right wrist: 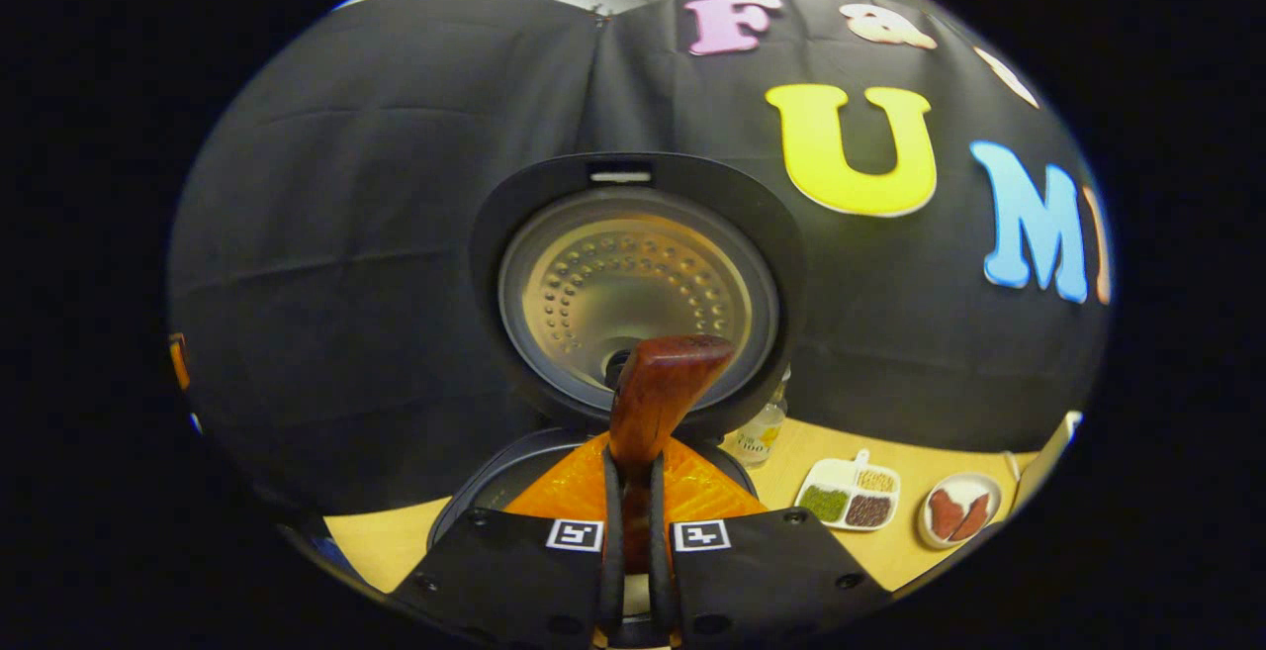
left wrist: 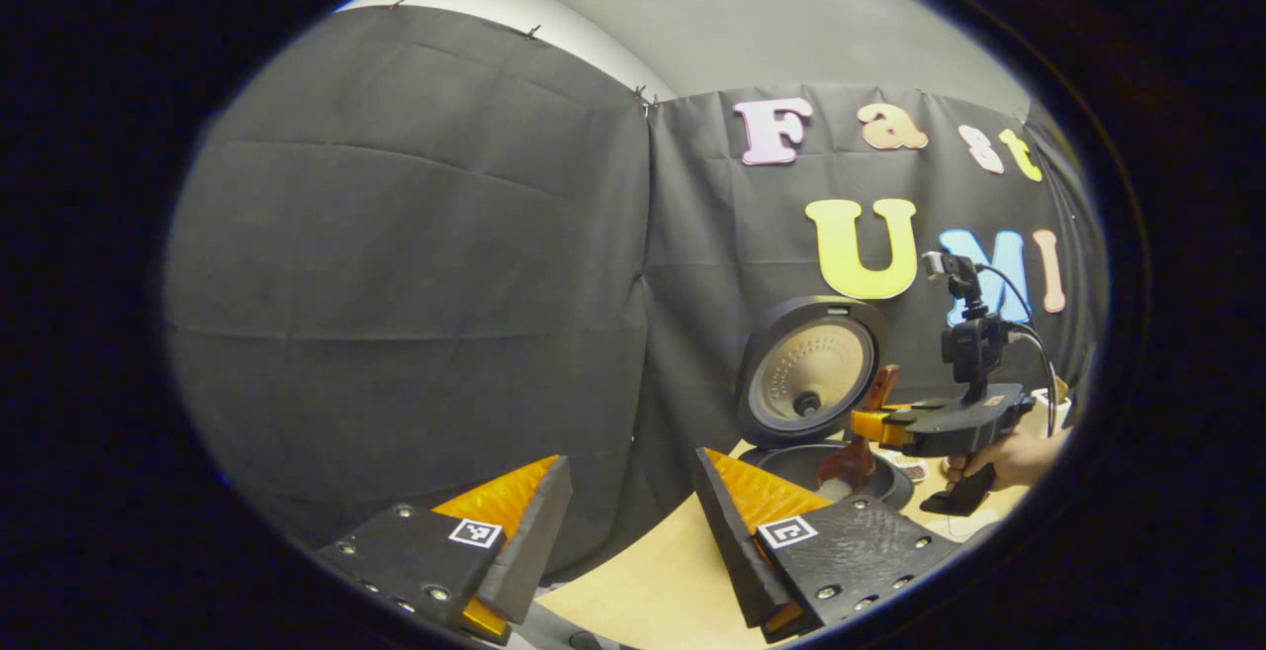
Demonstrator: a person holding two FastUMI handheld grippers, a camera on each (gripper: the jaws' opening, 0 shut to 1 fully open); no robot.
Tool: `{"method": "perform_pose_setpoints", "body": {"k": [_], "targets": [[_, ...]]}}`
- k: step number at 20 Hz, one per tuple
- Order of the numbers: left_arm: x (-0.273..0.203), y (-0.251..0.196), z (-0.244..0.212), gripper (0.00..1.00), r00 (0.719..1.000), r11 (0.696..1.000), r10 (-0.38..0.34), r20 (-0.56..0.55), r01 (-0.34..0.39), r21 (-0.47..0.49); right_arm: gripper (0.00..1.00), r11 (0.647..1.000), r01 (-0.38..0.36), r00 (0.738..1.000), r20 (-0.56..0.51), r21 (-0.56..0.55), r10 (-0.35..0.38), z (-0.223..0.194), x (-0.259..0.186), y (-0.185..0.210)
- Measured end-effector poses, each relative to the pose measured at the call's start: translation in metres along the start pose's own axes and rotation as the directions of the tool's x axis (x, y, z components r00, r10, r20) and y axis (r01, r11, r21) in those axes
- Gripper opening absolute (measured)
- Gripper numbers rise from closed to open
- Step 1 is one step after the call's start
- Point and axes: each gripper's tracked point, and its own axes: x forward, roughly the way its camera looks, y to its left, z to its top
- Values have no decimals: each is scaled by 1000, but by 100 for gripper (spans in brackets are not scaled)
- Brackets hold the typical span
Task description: Close the left gripper, press the button to open the rice cooker; take a wooden spoon from the chopstick holder with the right hand, scoop a spoonful of rice and pour it into the rice cooker, then put the wooden spoon back into the chopstick holder.
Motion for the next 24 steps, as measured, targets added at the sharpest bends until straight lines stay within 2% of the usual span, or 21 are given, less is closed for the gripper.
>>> {"method": "perform_pose_setpoints", "body": {"k": [4,8,9,11,13,15,16,17,18,21,24], "targets": [[0,-3,1,78,1000,1000,-4,4,4,0,12,980,5,999,36,-200,2,2,-4,7],[0,-5,4,78,1000,1000,-10,7,10,3,12,918,36,997,81,-394,-4,11,-11,14],[1,-5,3,78,1000,1000,-11,8,11,2,12,908,38,996,89,-417,0,13,-14,14],[1,-7,5,78,1000,1000,-16,10,16,-2,12,916,23,997,78,-400,9,10,-16,14],[2,-8,10,78,1000,1000,-21,15,21,-1,12,950,8,998,55,-312,10,6,-13,11],[2,-10,9,78,999,1000,-26,19,26,2,12,986,-6,1000,25,-169,11,5,-11,7],[2,-9,9,78,999,1000,-27,19,27,2,10,996,-13,1000,10,-85,14,5,-10,3],[2,-10,9,78,999,1000,-29,18,29,1,12,1000,-19,1000,-5,4,19,4,-11,-3],[3,-11,8,78,999,1000,-31,17,31,-1,10,996,-22,1000,-15,92,24,3,-11,-12],[5,-16,13,78,999,999,-44,23,44,2,12,947,-27,999,-21,320,36,10,-22,-25],[12,-28,19,78,997,998,-69,35,69,6,12,860,-30,999,-5,509,38,18,-35,-43]]}}
